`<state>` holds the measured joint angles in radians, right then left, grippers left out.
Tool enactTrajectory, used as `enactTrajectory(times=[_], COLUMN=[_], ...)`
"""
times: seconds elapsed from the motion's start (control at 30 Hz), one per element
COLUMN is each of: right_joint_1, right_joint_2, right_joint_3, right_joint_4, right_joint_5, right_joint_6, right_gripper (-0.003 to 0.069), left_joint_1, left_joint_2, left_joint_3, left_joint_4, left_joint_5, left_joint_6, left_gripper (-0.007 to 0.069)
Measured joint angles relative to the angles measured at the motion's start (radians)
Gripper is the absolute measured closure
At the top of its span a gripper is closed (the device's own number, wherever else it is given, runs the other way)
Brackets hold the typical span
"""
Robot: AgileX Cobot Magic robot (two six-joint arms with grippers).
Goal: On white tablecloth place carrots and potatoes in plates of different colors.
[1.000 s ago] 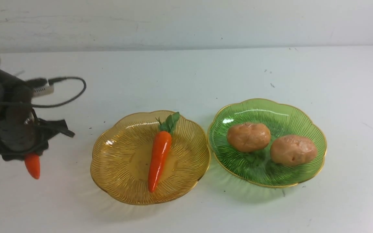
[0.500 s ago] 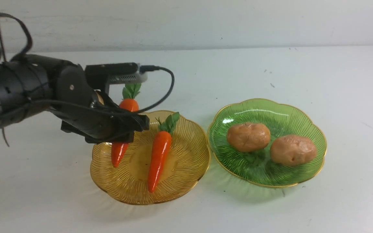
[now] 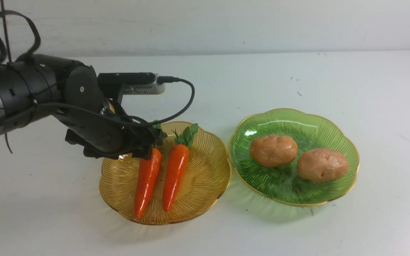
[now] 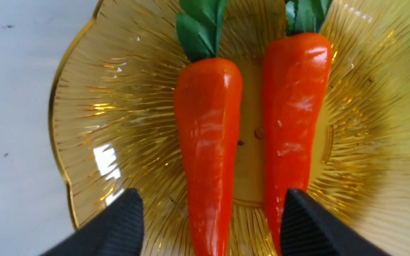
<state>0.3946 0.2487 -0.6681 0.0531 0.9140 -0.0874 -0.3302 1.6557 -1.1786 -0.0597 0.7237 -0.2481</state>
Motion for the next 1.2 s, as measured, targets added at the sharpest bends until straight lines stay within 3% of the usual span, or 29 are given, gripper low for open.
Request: enactTrajectory(times=[0.27, 0.33, 0.83, 1.2], right_joint_1=[0.000, 0.000, -0.012, -0.205], right_joint_2=[-0.126, -0.126, -0.163, -0.258], right_joint_3=[0.320, 0.338, 0.445, 0.667], right_joint_4=[0.018, 0.019, 0.004, -0.001], right_joint_5=[-0.500, -0.534, -0.478, -0.474], right_joint_6=[0.000, 0.000, 0.000, 0.013], right_gripper=[0.0674, 0.0674, 0.0674, 0.0674], left_joint_1=[0.000, 0.000, 0.000, 0.000], left_joint_2=[-0.094, -0.099, -0.099, -0.147], left_joint_3=[-0.036, -0.036, -0.036, -0.036], left_joint_4=[0.049, 0.050, 0.078, 0.125], left_joint_5=[0.093, 0.103, 0.172, 0.273], left_joint_6=[0.010, 0.011, 0.011, 0.012], left_gripper=[0.0564, 0.0615, 0.0628, 0.0628])
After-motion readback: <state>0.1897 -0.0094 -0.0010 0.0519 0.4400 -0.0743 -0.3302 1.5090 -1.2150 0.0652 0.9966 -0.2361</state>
